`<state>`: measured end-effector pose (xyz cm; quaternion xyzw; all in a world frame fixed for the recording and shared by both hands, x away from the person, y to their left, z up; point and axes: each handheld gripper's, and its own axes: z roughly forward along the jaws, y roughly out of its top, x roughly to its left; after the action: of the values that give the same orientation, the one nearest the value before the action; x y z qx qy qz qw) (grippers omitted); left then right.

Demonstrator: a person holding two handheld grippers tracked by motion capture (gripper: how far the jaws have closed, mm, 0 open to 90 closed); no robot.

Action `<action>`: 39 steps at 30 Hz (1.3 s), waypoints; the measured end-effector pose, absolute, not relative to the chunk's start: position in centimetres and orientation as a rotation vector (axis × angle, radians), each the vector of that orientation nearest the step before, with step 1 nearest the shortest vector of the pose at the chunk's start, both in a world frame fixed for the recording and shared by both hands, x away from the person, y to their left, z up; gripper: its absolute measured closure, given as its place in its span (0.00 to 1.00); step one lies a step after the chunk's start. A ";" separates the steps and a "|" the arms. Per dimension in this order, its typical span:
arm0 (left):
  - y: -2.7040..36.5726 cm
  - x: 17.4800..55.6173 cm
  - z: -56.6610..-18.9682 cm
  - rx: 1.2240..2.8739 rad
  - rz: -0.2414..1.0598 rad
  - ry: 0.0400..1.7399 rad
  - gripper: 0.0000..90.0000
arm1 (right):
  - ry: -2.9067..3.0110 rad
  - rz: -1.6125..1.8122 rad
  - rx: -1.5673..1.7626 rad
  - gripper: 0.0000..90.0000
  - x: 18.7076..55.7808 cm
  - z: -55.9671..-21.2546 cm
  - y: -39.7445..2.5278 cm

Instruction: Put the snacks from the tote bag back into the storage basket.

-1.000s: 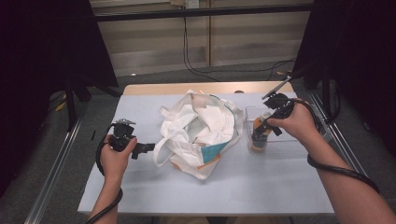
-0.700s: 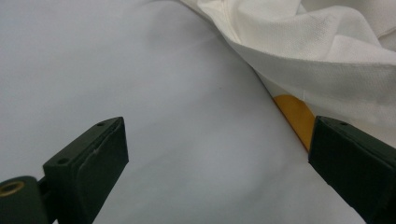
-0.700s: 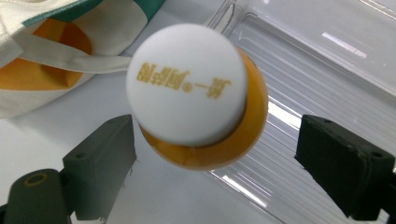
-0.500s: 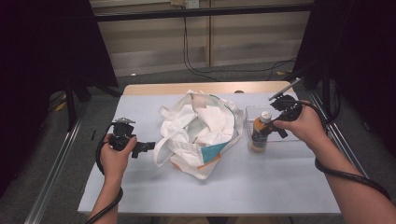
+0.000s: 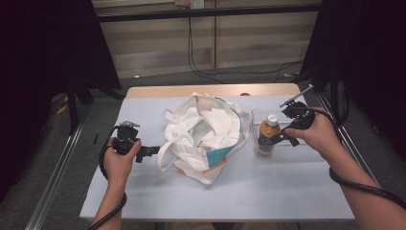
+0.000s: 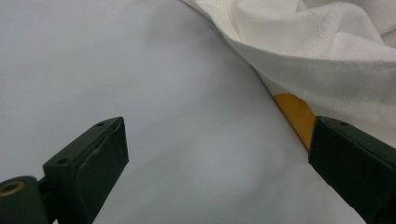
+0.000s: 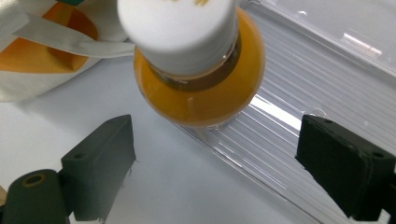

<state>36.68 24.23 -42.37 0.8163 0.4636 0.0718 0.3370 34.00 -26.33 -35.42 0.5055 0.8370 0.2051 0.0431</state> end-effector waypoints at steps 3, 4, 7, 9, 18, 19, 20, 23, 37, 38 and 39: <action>24.1 36.7 -42.4 2.124 0.183 1.213 0.05 | 2.563 0.623 1.543 0.12 33.7 -35.5 -26.4; 24.1 36.7 -42.5 2.121 0.184 1.215 0.05 | 2.561 0.626 1.543 0.12 33.6 -35.6 -26.5; 24.2 36.7 -42.4 2.131 0.175 1.210 0.05 | 2.555 0.643 1.544 0.13 33.4 -35.7 -26.6; 24.2 36.7 -42.4 2.130 0.180 1.213 0.05 | 2.567 0.648 1.535 0.12 33.3 -35.9 -26.7; 24.4 36.7 -42.3 2.136 0.187 1.208 0.05 | 2.569 0.656 1.527 0.12 32.6 -36.2 -27.1; 24.4 36.7 -42.3 2.136 0.189 1.209 0.05 | 2.572 0.654 1.521 0.12 32.5 -36.3 -27.1; 24.3 36.6 -42.4 2.130 0.195 1.214 0.05 | 2.578 0.650 1.531 0.12 32.4 -36.4 -27.2; 24.4 36.6 -42.3 2.131 0.188 1.213 0.05 | 2.581 0.659 1.530 0.12 32.2 -36.8 -27.3; 24.4 36.6 -42.2 2.117 0.187 1.219 0.05 | 2.588 0.677 1.523 0.12 30.6 -37.4 -28.0; 24.3 36.6 -42.2 2.117 0.188 1.219 0.05 | 2.590 0.675 1.516 0.12 30.6 -37.5 -28.0; 24.3 36.6 -42.2 2.115 0.189 1.221 0.05 | 2.589 0.677 1.518 0.12 30.4 -37.5 -28.0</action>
<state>36.58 24.35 -42.23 0.8123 0.4688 0.0725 0.3394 30.44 -27.95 -37.49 0.4931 0.8411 0.2199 0.0325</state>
